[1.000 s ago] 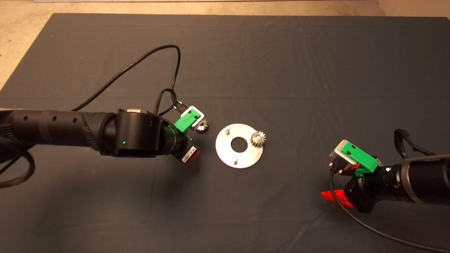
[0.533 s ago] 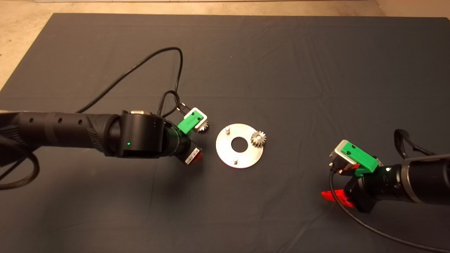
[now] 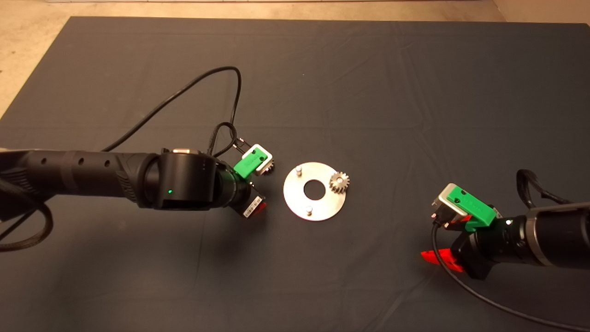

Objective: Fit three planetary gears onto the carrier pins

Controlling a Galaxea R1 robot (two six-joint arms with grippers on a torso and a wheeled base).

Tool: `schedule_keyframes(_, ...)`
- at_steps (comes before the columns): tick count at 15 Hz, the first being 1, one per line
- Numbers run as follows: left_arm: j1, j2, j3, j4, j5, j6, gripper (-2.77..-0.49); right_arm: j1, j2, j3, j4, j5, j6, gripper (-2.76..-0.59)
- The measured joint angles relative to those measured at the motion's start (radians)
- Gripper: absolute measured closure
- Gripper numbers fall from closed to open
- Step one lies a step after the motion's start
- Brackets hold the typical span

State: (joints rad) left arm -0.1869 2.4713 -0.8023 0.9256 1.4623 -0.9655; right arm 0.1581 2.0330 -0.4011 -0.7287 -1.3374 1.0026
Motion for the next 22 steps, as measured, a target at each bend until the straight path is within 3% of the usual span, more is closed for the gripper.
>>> schedule_keyframes(3,0.029,0.000,-0.014,0.007,0.000,0.005,-2.22,0.000,0.000,0.000,0.000,0.000,0.000,-2.02)
schedule_keyframes(10,0.029,-0.005,-0.015,0.028,-0.003,0.006,-2.19,0.000,-0.002,0.000,0.000,0.002,0.000,-2.02)
schedule_keyframes(13,0.029,-0.005,-0.032,0.055,-0.005,0.006,-2.11,0.000,-0.003,0.000,0.000,0.007,0.000,-2.02)
schedule_keyframes(14,0.029,-0.006,-0.032,0.055,-0.014,0.006,-2.10,0.000,-0.003,0.000,0.000,0.009,0.000,-2.02)
schedule_keyframes(22,0.034,-0.009,-0.034,0.059,-0.023,0.014,-1.69,0.000,-0.025,0.000,0.000,0.013,0.000,-2.02)
